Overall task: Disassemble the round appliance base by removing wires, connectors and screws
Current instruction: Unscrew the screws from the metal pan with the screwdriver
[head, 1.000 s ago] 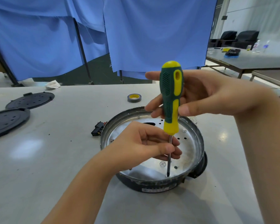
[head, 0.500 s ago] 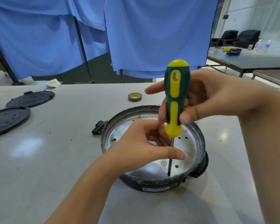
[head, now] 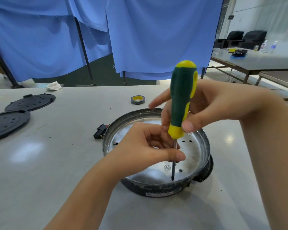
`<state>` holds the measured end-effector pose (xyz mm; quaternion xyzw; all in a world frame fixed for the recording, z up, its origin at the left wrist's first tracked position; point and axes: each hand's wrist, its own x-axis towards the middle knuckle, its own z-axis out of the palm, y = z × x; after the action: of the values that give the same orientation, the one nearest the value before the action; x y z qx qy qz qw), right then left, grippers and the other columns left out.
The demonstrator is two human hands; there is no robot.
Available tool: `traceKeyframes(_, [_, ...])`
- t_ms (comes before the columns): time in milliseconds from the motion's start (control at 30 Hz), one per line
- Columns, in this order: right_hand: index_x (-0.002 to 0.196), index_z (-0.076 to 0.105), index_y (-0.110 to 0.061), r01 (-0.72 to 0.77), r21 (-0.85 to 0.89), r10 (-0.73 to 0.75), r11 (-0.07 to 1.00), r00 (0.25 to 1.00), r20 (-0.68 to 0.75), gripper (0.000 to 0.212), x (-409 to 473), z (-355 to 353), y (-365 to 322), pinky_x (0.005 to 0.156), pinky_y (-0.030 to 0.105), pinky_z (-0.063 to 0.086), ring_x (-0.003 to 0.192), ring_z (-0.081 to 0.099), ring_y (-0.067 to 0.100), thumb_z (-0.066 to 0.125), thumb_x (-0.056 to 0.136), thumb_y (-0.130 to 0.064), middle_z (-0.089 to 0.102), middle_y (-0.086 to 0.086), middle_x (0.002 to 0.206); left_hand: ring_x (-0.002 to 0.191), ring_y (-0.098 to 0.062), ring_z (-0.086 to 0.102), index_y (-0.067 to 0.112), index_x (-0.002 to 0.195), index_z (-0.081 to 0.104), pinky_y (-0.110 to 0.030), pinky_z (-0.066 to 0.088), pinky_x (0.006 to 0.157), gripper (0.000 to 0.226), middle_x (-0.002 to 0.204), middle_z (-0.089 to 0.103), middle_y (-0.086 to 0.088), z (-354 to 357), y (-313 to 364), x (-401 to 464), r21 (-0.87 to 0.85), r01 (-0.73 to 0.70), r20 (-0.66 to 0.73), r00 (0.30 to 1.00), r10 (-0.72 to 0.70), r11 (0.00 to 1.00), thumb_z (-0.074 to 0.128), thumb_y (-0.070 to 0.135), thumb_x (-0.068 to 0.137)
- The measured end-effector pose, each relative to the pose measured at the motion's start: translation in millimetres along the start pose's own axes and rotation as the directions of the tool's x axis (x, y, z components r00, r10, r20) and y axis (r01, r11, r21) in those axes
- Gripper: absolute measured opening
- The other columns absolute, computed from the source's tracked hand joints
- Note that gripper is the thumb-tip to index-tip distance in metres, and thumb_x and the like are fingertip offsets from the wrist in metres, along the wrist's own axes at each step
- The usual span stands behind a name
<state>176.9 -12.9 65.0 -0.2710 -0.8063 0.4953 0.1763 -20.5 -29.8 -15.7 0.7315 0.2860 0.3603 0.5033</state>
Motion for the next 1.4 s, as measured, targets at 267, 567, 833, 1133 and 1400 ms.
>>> traceKeyframes(267, [0.119,0.059,-0.014,-0.007,-0.015,0.004,1.0,0.987,-0.162,0.055,2.9,4.1,-3.9,0.075,0.025,0.055,0.088,0.072,0.02,0.076,0.068,-0.011,0.074,0.01,0.093,0.066,-0.008,0.066,0.005,0.075,0.067,-0.015,0.051,0.065,0.023,0.068,0.069,0.004,2.2,0.0,1.5,0.087,-0.032,-0.037,0.999,0.036,0.996,0.086,0.008,0.062])
traceKeyframes(567, [0.143,0.033,-0.016,0.023,0.027,-0.02,0.999,0.995,-0.101,0.077,1.8,1.5,1.1,0.085,0.031,0.052,0.108,0.066,0.029,0.063,0.076,0.004,0.068,0.01,0.116,0.078,-0.023,0.074,0.011,0.084,0.074,-0.028,0.059,0.073,0.011,0.079,0.076,-0.007,-1.7,-1.1,-3.3,-0.068,0.101,0.084,0.992,-0.095,0.993,0.073,0.001,0.078])
traceKeyframes(833, [0.104,0.065,-0.016,0.021,-0.016,-0.023,1.0,0.982,-0.185,0.041,6.4,4.9,-2.1,0.076,0.031,0.056,0.087,0.067,0.019,0.076,0.065,-0.023,0.069,0.001,0.09,0.062,-0.011,0.067,0.004,0.073,0.067,-0.024,0.056,0.067,0.02,0.065,0.07,0.0,2.7,-0.9,1.0,0.099,-0.001,-0.006,1.0,0.002,0.995,0.085,0.01,0.066])
traceKeyframes(1133, [0.136,0.043,-0.012,0.071,0.085,-0.062,0.994,0.992,-0.106,0.066,-1.8,-2.8,3.7,0.082,0.03,0.053,0.1,0.067,0.029,0.066,0.074,-0.007,0.065,0.007,0.1,0.079,-0.025,0.074,0.014,0.087,0.071,-0.028,0.057,0.072,0.014,0.083,0.076,-0.007,-1.8,-2.2,-2.6,-0.047,0.074,0.073,0.995,-0.071,0.996,0.069,0.001,0.081])
traceKeyframes(1400, [0.11,0.06,-0.013,0.041,0.075,-0.024,0.996,0.976,-0.216,0.046,3.3,0.2,2.3,0.074,0.027,0.055,0.089,0.07,0.016,0.073,0.065,-0.016,0.073,-0.008,0.094,0.063,-0.01,0.066,0.016,0.082,0.066,-0.021,0.053,0.065,0.023,0.07,0.068,0.006,0.3,-3.1,0.3,0.081,0.002,-0.021,1.0,0.0,0.997,0.083,0.013,0.068])
